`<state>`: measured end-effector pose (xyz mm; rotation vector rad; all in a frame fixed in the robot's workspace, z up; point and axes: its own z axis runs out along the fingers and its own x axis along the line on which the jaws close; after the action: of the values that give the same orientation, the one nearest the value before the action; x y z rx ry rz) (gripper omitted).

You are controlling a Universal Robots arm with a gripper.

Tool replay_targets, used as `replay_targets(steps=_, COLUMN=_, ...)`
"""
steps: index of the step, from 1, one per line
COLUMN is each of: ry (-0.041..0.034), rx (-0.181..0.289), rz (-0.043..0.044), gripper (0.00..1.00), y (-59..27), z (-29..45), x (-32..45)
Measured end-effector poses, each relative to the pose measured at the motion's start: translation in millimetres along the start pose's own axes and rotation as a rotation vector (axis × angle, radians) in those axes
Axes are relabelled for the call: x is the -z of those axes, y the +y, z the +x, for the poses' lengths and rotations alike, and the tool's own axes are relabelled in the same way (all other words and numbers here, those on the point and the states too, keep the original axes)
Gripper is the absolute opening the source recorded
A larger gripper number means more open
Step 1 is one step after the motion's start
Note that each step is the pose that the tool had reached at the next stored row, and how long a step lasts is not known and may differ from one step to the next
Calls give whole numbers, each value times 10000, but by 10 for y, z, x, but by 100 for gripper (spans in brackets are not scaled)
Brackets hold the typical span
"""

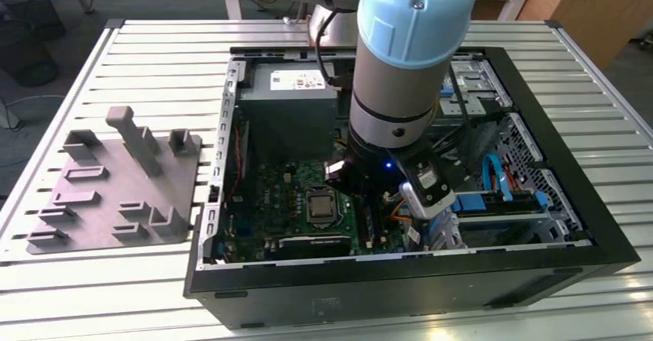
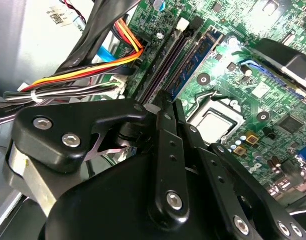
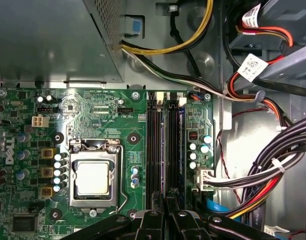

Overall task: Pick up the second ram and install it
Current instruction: 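Insert the second ram into the second slot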

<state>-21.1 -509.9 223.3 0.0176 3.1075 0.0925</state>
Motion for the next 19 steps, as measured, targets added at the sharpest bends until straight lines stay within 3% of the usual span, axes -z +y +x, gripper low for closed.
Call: replay_targets(steps=19, ry=1, rx=0, rz=3, gripper=14, y=-6, z=3, x=-90)
